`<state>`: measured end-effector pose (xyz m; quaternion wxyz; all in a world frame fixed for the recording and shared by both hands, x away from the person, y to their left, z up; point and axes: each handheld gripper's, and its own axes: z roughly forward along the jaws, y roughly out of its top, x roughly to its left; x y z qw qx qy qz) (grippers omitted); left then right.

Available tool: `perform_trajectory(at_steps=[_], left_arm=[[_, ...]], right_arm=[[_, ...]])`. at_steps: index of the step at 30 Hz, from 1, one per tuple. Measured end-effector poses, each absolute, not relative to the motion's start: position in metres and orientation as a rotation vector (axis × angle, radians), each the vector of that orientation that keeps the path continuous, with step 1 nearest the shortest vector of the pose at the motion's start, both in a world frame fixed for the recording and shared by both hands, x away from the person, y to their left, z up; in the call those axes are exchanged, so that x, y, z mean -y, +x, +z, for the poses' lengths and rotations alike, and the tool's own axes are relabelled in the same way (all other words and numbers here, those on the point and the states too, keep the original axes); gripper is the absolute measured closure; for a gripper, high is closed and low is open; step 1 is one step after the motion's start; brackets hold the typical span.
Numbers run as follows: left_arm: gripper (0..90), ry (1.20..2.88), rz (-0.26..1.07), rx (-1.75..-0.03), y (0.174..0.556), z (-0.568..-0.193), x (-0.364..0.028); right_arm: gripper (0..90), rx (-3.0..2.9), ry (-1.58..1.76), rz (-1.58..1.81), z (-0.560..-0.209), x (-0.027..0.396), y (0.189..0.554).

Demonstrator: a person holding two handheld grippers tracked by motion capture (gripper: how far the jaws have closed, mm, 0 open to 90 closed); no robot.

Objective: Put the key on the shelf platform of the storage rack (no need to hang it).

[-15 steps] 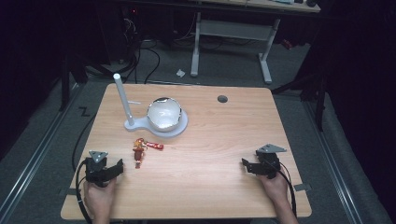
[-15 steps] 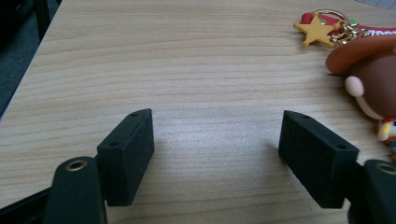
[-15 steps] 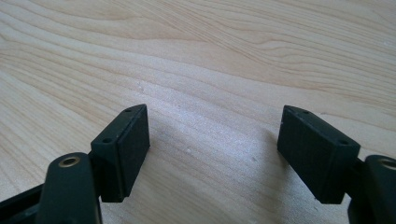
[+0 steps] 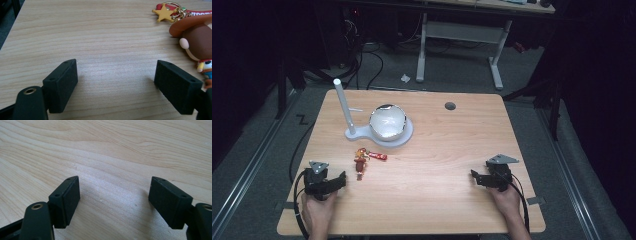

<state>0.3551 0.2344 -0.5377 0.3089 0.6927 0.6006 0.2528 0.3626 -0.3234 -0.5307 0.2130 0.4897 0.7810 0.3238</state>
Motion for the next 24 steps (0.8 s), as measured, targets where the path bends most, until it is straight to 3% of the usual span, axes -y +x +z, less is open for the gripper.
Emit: perform_trajectory(at_steps=[24], left_arm=[[19.2, 1.748, 0.569, -1.605, 0.3507, -0.535, -0.2426]], right_arm=[[25.1, -2.167, 1.361, 0.899, -0.5306, 0.3234, 0.3625]])
